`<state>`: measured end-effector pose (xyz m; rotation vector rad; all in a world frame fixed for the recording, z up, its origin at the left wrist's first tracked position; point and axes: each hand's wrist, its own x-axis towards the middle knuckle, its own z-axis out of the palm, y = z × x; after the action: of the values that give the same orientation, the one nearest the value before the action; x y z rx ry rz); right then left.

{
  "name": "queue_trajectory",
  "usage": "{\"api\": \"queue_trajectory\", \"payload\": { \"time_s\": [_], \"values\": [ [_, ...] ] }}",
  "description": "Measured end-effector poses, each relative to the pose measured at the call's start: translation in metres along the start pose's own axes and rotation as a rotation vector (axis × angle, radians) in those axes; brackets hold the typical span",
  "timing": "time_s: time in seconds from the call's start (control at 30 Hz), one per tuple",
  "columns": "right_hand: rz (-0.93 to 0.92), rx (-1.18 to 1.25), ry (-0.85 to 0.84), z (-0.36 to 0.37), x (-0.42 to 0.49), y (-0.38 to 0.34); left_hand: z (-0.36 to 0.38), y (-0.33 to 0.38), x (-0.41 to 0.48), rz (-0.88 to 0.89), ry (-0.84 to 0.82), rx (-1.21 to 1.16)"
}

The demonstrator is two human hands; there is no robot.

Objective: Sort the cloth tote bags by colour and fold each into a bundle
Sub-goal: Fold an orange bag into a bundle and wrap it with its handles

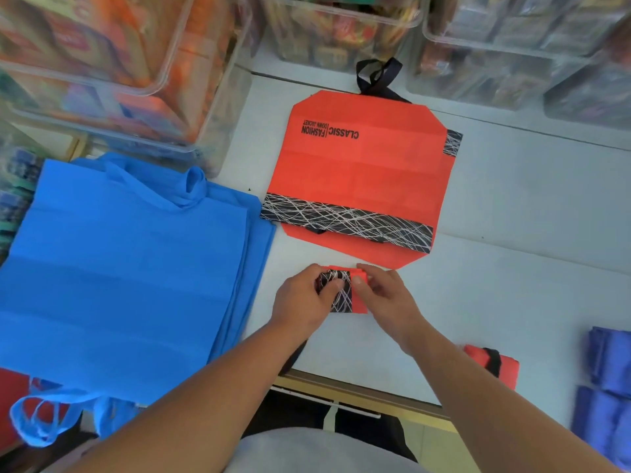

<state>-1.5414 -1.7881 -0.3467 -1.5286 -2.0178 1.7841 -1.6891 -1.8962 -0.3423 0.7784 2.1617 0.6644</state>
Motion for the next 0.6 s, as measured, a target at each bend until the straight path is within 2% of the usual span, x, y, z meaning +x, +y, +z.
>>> {"api": "queue_trajectory", "payload": {
  "time_s": [0.1, 0.17, 0.23, 0.33, 0.47, 0.6],
  "values": [
    [-0.029, -0.092, 0.122, 0.007, 0.006, 0.006, -0.004, 0.000, 0.007, -0.033, 0.082, 0.085],
    [-0.034, -0.122, 0.141, 0.010, 0.011, 0.006, -0.011, -0.004, 0.007, 0.055, 0.081, 0.223],
    [-0.059, -0.188, 0.116, 0.012, 0.016, 0.005, -0.017, -0.011, 0.000, 0.197, 0.006, 0.295],
    [-0.089, -0.297, 0.095, 0.013, 0.014, 0.001, -0.017, -0.024, -0.013, 0.306, -0.087, 0.334],
    [-0.161, -0.372, 0.083, 0.011, -0.001, 0.005, -0.005, -0.033, -0.027, 0.310, -0.051, 0.303],
    [-0.143, -0.372, 0.229, 0.008, -0.028, 0.016, 0.018, -0.033, -0.035, 0.328, 0.003, 0.325]
  ]
}}
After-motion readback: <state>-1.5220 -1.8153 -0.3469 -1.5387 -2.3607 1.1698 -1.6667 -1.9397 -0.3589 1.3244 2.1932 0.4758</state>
